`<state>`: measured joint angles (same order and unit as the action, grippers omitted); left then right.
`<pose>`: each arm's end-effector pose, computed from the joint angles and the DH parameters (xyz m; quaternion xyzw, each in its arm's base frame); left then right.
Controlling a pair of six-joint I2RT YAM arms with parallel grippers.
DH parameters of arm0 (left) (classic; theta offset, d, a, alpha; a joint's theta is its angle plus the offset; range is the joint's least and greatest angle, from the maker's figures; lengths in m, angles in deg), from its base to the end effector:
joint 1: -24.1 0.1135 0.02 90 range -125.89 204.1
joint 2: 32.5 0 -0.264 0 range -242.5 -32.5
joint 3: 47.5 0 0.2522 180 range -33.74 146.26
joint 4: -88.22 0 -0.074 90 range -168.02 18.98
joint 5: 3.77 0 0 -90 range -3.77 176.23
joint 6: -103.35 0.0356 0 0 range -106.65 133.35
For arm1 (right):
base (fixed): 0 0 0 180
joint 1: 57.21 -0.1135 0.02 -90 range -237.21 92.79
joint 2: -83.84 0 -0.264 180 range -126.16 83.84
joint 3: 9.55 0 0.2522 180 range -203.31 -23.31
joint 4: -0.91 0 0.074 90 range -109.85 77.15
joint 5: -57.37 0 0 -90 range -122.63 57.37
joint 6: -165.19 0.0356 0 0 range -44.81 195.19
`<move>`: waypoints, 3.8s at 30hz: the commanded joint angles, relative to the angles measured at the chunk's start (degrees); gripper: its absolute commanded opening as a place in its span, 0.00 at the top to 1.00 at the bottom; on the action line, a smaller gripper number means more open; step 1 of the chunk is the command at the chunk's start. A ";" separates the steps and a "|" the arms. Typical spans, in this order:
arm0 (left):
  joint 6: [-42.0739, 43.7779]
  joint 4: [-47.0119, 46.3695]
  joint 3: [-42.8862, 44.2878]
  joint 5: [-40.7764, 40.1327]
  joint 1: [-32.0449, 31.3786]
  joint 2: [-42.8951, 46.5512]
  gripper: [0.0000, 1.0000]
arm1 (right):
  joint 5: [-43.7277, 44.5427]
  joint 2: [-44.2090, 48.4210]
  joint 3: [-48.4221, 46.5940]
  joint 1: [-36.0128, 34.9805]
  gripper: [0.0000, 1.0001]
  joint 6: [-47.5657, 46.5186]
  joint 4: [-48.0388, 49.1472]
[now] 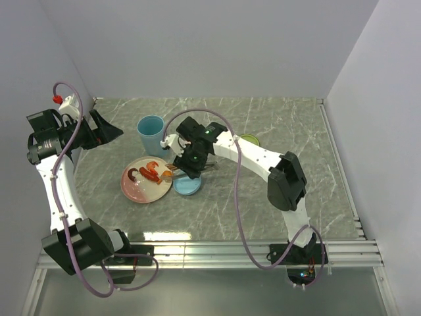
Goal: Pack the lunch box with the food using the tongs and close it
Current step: Pick up the food using the clamp, then place the food into the lunch box, then pick up the food using the clamp
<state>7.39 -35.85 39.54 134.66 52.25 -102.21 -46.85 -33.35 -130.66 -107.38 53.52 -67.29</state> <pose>0.2290 0.0923 0.3753 -0.0710 0.8378 -0.2866 0.4592 0.2747 0.3430 0.2678 -0.5899 0.7673 0.1713 0.1844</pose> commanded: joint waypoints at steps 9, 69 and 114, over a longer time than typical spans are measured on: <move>-0.02 -2.53 -0.50 1.06 0.33 0.02 0.01 | -0.37 -2.26 -2.16 -0.45 0.46 -2.32 -0.50; 0.95 0.98 2.57 -1.14 0.34 2.74 0.01 | 4.29 2.22 -19.47 5.79 0.41 12.18 14.89; 0.07 0.98 2.66 -0.96 0.42 2.92 0.01 | 7.01 -11.05 -17.19 -8.27 0.51 12.53 3.20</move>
<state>6.69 -34.03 41.81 133.74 52.42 -100.88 -40.51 -43.95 -144.23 -115.84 65.34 -65.56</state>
